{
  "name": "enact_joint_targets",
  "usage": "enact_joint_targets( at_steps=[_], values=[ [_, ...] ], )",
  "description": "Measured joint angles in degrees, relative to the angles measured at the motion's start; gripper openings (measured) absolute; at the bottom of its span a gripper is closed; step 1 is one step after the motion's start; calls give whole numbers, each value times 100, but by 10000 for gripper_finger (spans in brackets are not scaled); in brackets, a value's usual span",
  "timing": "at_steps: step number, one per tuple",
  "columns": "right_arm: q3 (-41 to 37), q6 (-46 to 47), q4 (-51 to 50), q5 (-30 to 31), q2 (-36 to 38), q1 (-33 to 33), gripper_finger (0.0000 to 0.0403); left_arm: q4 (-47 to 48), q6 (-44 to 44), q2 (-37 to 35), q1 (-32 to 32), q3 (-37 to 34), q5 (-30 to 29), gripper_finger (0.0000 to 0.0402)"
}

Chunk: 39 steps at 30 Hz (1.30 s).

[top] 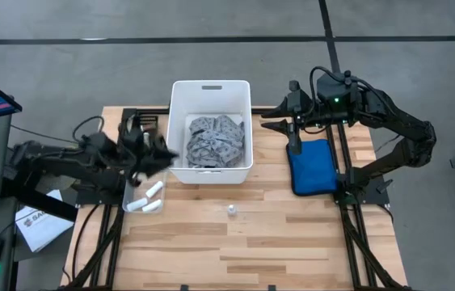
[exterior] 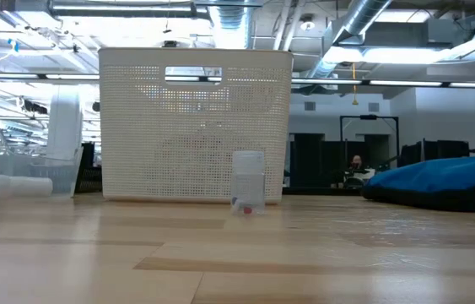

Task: Pick & Place Medicine items
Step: Put the transparent pill bottle into the black bin

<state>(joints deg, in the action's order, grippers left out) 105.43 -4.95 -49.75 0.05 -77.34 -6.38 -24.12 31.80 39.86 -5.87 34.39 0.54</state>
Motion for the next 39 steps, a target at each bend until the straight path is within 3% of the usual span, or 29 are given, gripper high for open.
enact_joint_targets(
  at_steps=[9,16,20,26,31,39],
  values=[
    [0,44,-50,-3,2,1,109,-33,1598,1165,-3003,2,-2185,152],
    [0,38,-394,-11,2,1,109,-299,3092,2628,-4292,11,-3981,151],
    [0,-2,-583,-24,4,-1,109,-221,3787,3662,-4358,319,-3955,150],
    [4,-135,-828,-25,116,-1,109,379,3867,4932,-4003,1205,-4271,150],
    [4,-246,-859,-32,233,-1,109,1355,3299,5487,-3453,1846,-4261,151],
    [4,-434,-904,-175,475,-1,109,1482,2121,5976,-2826,2244,-4051,196]
  ],
)
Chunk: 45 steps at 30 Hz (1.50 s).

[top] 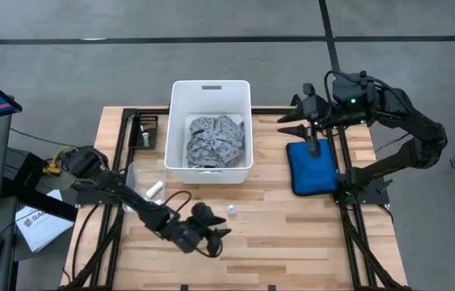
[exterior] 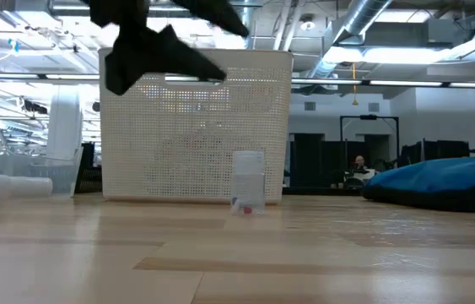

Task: Pick & Place Medicine items
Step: Put the transparent pill bottle into the black bin

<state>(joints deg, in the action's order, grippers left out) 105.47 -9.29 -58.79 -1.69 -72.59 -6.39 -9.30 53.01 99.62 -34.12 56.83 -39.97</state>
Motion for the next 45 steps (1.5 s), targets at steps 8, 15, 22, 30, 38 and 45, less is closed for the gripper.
enact_joint_targets(
  at_steps=[8,15,22,30,38,45],
  values=[
    [-2,-84,-80,0,162,-6,109,553,-520,102,435,59,37,240],
    [-4,-124,-100,0,179,-11,109,724,-801,214,659,59,170,242],
    [-4,-143,-100,1,183,-11,109,597,-974,507,844,44,274,243],
    [-4,-134,-118,2,183,-11,109,232,-1376,733,1047,54,357,260],
    [-4,-82,-203,2,180,-11,109,-43,-1386,944,1136,58,455,255],
    [-4,-102,-253,2,180,-11,109,-44,-1381,1038,1140,55,604,216]
  ],
)
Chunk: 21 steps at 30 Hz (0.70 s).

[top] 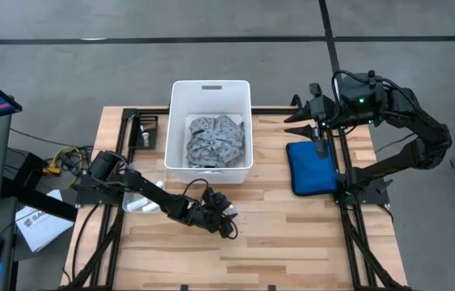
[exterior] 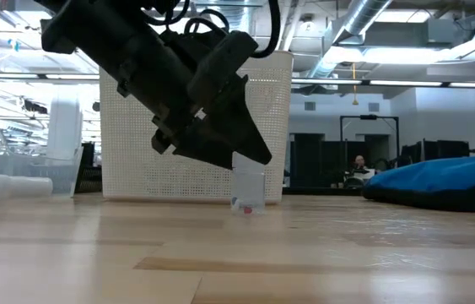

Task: Pick & Place Medicine items
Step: Put the transparent pill bottle into the black bin

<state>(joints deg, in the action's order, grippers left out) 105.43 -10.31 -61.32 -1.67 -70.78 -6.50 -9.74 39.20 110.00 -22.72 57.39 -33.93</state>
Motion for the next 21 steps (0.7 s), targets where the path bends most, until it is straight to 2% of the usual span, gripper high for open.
enact_joint_targets(
  at_steps=[8,16,21],
  values=[
    [0,20,-82,0,0,0,109,-28,188,0,26,0,-13,127],
    [0,22,-107,0,0,0,109,194,225,-308,-137,2,58,124],
    [0,22,-121,0,-2,0,109,1255,524,-1106,-491,7,269,124]
  ],
)
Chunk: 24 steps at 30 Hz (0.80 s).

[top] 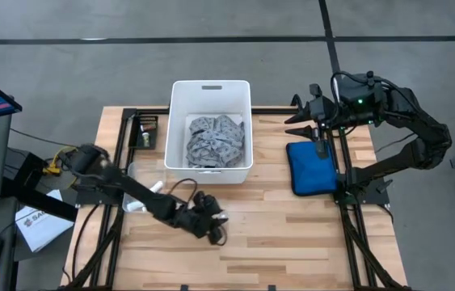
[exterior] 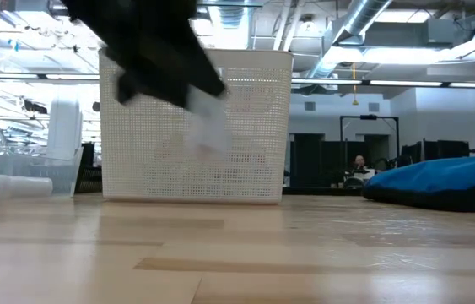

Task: Pick & Place Medicine items
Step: Put the transparent pill bottle into the black bin

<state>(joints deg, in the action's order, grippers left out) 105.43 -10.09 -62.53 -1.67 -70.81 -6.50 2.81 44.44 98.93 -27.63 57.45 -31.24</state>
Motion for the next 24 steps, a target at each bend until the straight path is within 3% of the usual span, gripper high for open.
enact_joint_targets(
  at_steps=[14,20,24],
  values=[
    [0,241,88,0,0,0,109,3849,3232,-2383,-1920,2,31,124],
    [0,405,222,0,-4,7,109,5580,4800,-2951,-2406,-2,100,124],
    [4,430,252,0,-51,7,109,6663,5886,-3213,-2478,-2,-231,124]
  ],
)
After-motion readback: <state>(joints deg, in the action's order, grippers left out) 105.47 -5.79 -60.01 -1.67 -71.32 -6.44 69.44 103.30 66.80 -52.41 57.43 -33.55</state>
